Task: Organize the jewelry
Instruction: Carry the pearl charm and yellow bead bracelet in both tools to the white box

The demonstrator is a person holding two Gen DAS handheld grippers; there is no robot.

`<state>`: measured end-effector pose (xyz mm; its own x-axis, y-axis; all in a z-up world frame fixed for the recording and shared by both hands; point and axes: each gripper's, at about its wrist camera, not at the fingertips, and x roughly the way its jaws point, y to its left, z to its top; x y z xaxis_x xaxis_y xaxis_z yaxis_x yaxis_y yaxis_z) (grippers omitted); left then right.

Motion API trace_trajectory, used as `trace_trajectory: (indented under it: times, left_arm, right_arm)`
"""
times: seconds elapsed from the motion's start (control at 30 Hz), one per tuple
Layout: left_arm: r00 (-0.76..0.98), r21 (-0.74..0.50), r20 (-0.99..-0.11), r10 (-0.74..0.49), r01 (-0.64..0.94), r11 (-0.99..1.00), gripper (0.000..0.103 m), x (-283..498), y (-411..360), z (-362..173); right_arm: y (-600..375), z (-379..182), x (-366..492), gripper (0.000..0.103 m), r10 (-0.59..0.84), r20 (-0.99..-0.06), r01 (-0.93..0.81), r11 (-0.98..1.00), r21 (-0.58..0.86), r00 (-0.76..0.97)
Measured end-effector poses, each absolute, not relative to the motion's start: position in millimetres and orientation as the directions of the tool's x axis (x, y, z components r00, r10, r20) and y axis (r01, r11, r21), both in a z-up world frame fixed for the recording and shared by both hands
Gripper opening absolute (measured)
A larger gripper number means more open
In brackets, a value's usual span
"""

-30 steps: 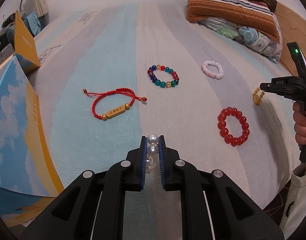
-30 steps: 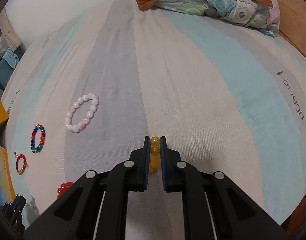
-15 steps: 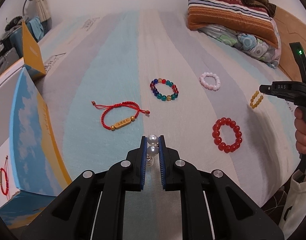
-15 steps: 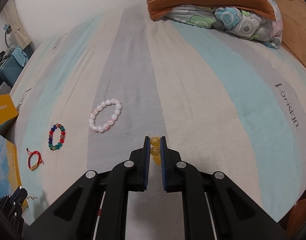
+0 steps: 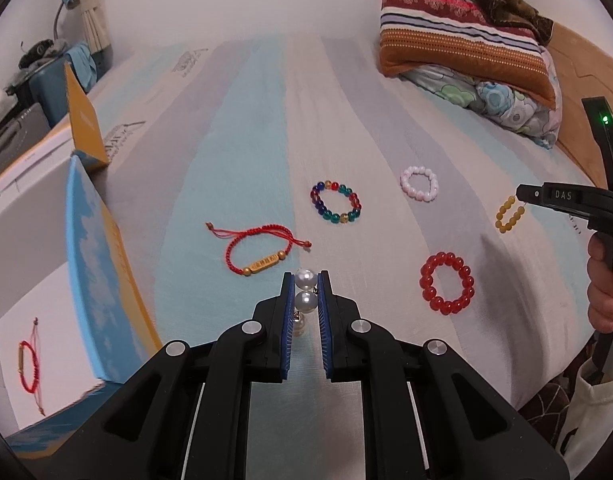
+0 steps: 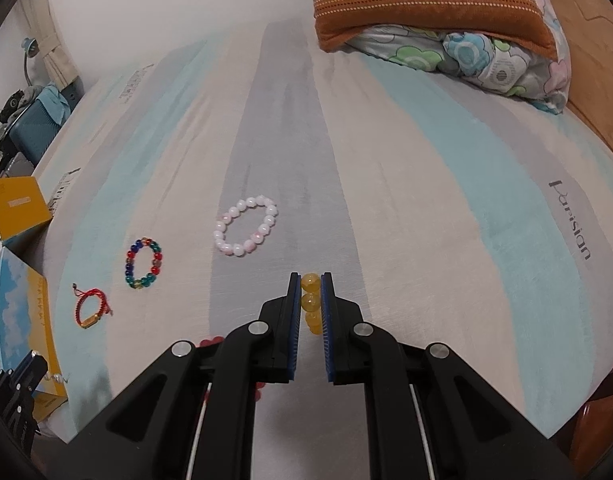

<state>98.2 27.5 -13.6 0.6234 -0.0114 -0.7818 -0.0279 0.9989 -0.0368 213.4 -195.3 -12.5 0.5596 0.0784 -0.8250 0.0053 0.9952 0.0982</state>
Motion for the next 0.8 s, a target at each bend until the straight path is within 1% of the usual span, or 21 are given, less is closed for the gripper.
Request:
trace_trajectory:
  times: [0.47, 0.63, 0.8]
  left_arm:
    - [0.644, -0.049, -0.765, -0.014, -0.036, 0.998, 0.011, 75.2, 46.8, 11.8]
    - [0.651, -0.044, -0.759, 0.001, -0.053, 0.998, 0.011, 69.0, 58.5, 22.3]
    - [0.677, -0.03, -0.735, 0.028, -0.074, 0.997, 0.011, 57.4, 74.2, 40.5]
  right_arm:
    - [-139.0, 10.4, 188.7, 0.009, 0.138, -0.809, -0.08, 0.99, 0.112, 0.571]
    - [-107.9, 21.1, 184.7, 0.009, 0.171, -0.803, -0.127, 0.985, 0.119, 0.571]
    - [-79.6, 31.7, 180.4, 0.009, 0.2, -0.794, -0.175, 0.977, 0.12, 0.575]
